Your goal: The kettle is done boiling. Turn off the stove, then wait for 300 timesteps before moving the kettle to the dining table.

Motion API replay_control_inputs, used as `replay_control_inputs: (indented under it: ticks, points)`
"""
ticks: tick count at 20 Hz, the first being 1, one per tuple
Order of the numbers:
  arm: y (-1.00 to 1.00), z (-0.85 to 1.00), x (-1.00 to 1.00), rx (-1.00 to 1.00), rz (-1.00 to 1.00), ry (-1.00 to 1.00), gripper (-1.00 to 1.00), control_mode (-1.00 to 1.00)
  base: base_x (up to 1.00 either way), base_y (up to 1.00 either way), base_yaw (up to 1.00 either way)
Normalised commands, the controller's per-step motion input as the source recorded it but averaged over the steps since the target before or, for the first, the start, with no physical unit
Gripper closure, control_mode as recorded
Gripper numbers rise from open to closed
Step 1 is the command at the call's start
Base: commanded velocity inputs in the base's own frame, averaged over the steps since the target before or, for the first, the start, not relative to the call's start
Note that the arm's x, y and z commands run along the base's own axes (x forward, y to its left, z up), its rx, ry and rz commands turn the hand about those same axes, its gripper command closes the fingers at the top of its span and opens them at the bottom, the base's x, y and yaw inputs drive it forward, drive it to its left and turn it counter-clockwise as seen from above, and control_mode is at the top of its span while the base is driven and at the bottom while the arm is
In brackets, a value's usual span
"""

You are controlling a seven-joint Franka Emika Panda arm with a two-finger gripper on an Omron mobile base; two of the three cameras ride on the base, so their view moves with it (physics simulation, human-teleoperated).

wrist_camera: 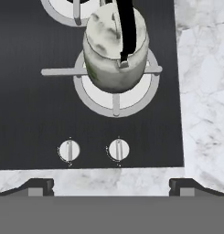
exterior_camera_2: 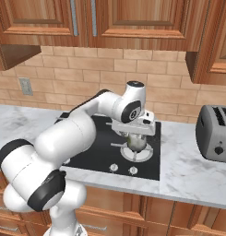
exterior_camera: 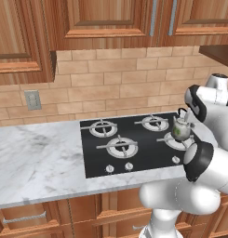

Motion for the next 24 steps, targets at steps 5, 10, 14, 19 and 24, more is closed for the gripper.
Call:
replay_control_inputs:
  ticks: [5,10,14,19,24]
  points:
    - [0.04,0.0,0.21,0.0,0.0,-0.05,-1.0,-1.0,0.0,0.0,0.0]
    - [0.02,0.0,0.26,0.0,0.0,-0.03,-1.0,-1.0,0.0,0.0,0.0]
    - [0.0,0.0,0.28,0.0,0.0,-0.01,-1.0,-1.0,0.0,0.0,0.0]
    - [0.0,0.02,0.26,0.0,0.0,0.0,-1.0,-1.0,0.0,0.0,0.0]
    - [0.0,0.0,0.23,0.0,0.0,0.0,-1.0,-1.0,0.0,0.0,0.0]
